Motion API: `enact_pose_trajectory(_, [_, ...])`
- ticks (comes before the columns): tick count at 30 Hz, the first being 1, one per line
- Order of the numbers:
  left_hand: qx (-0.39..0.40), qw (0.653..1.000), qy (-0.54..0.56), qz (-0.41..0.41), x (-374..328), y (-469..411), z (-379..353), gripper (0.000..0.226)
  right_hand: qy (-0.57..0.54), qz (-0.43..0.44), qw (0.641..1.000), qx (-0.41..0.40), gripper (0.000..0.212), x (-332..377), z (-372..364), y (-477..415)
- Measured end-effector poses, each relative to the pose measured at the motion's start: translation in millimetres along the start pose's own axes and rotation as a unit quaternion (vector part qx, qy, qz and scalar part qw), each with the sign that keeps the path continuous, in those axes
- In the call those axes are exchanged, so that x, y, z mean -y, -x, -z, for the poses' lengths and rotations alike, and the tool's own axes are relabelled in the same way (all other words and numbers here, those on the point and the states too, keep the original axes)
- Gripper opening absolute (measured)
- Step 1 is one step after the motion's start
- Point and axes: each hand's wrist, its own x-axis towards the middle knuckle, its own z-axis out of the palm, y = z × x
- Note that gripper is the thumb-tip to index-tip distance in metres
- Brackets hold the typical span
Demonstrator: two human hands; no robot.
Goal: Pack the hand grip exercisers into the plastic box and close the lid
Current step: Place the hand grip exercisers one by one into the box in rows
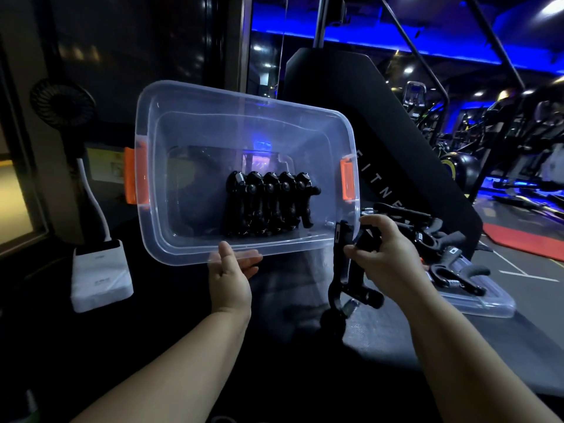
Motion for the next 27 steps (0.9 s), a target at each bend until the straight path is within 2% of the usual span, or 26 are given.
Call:
enact_pose_trajectory(6, [0.007, 1.0, 0.003, 0.002, 0, 0, 1, 0.027, 0.084, 0.026, 0.996, 0.033, 0.046, 2, -13, 4])
enact_pose_trajectory(9, [0.01, 1.0, 0.007, 0.002, 0, -1, 1, 0.027, 0.129, 0.027, 0.988, 0.076, 0.068, -3, -19, 7])
enact_pose_trajectory(16, [0.008, 1.0, 0.017, -0.001, 1, -1, 2, 0.025, 0.142, 0.021, 0.982, 0.126, 0.107, 0, -12, 15])
enact_pose_trajectory(19, [0.011, 1.0, 0.018, 0.0, 3, -2, 2, 0.025, 0.189, 0.007, 0.967, 0.17, 0.118, 4, -7, 15])
enact_pose_trajectory(21, [0.011, 1.0, 0.018, 0.001, 4, -2, 3, 0.025, 0.213, 0.005, 0.96, 0.183, 0.118, 7, -6, 11])
enact_pose_trajectory(24, [0.012, 1.0, 0.016, -0.005, 5, -3, 3, 0.026, 0.168, 0.018, 0.967, 0.189, 0.111, 13, -9, 7])
enact_pose_trajectory(27, [0.015, 1.0, 0.018, -0.004, 6, -4, 3, 0.026, 0.056, 0.049, 0.986, 0.149, 0.103, 23, -13, 2])
